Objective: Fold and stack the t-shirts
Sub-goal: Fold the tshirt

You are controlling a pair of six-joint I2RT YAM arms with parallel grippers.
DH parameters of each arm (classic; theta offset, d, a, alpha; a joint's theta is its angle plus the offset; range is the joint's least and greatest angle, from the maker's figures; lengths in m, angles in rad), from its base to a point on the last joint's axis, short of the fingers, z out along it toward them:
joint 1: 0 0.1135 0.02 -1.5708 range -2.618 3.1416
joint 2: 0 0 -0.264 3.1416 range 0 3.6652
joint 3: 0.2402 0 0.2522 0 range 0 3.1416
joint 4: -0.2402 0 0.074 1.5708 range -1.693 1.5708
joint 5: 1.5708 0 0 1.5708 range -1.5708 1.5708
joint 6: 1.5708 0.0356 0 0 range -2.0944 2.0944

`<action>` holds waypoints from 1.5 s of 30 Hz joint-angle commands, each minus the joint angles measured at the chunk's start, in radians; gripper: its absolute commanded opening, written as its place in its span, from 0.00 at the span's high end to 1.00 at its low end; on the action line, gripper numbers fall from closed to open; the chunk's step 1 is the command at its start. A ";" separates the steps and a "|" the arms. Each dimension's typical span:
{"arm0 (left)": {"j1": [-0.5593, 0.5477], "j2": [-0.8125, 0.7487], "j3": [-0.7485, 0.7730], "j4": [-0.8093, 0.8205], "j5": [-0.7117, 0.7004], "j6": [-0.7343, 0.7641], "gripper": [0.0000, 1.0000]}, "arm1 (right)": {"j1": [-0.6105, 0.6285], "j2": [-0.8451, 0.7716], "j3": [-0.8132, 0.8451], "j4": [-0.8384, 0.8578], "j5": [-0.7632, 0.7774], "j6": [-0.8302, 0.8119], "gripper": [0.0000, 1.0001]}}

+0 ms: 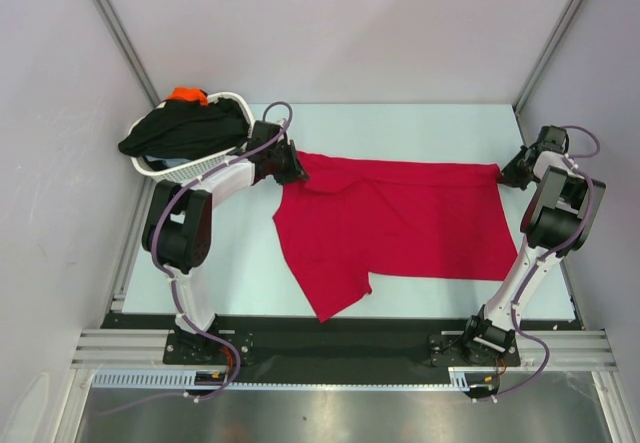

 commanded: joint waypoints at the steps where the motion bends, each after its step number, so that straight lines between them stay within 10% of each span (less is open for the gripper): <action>1: 0.003 -0.027 0.039 0.011 0.003 0.015 1.00 | 0.001 -0.021 0.062 -0.030 -0.005 0.003 1.00; 15: 0.057 -0.073 0.083 -0.044 0.020 0.026 1.00 | 0.014 -0.030 0.220 -0.328 -0.002 0.062 1.00; 45: 0.089 -0.144 0.040 -0.119 0.141 0.024 1.00 | 0.015 -0.058 0.223 -0.424 0.090 0.016 1.00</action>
